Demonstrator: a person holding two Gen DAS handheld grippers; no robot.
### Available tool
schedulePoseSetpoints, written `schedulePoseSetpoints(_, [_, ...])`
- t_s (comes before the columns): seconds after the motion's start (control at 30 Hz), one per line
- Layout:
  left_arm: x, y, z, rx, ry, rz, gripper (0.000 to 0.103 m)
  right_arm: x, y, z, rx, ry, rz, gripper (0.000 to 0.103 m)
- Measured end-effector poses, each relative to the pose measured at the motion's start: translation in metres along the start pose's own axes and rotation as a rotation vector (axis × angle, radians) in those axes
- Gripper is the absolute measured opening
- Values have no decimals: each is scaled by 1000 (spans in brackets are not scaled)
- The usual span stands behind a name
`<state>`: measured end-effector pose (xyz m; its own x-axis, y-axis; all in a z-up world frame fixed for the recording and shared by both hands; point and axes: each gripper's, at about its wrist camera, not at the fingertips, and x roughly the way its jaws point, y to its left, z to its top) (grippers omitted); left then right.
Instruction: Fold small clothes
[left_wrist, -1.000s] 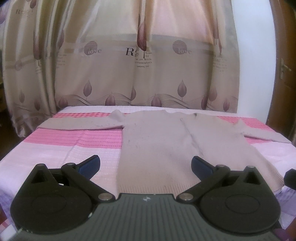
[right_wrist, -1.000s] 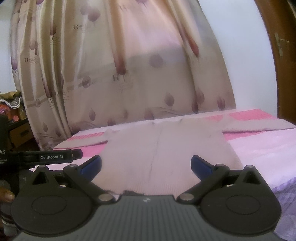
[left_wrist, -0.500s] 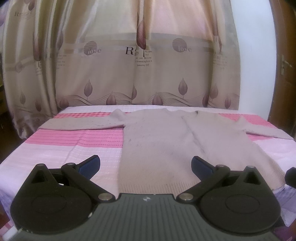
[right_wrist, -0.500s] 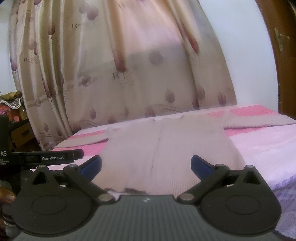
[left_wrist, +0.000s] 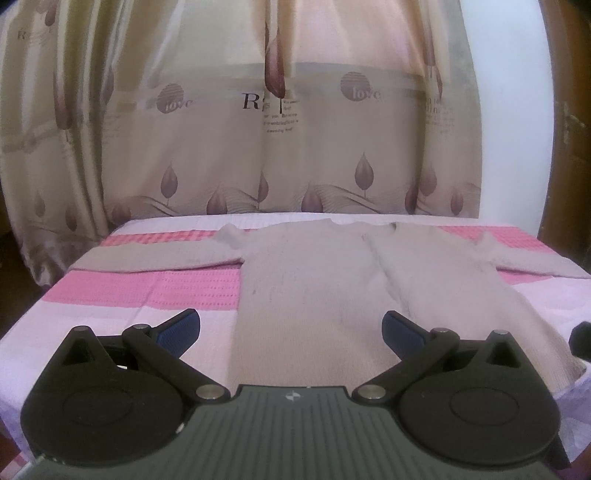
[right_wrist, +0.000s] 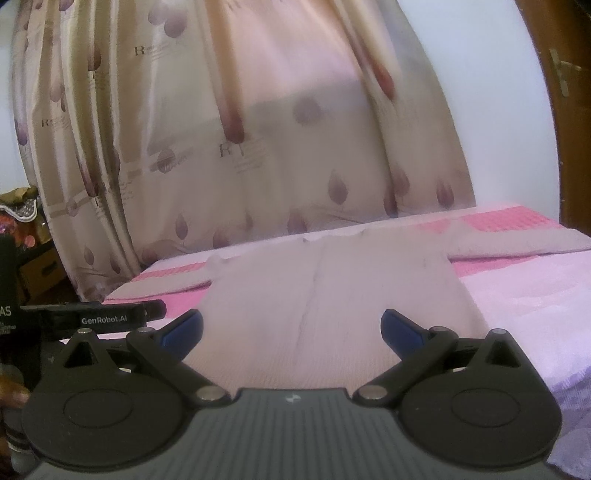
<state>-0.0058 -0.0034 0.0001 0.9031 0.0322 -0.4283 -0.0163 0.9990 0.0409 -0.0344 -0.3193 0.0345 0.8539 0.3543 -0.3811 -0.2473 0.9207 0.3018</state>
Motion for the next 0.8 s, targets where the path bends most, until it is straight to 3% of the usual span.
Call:
schedulePoseSetpoints(0.43, [56,-17,21,28,49,1,103,41,-55,29,109,-6,-32,103])
schedulePoseSetpoints(0.63, [96,-21,19,16,98,-28,103,55,-131,36,276,-32,-47,103])
schedulePoseSetpoints(0.8, [134,-19,15,-28,130,-58,103,63,-213,41,364,-48,-167,103])
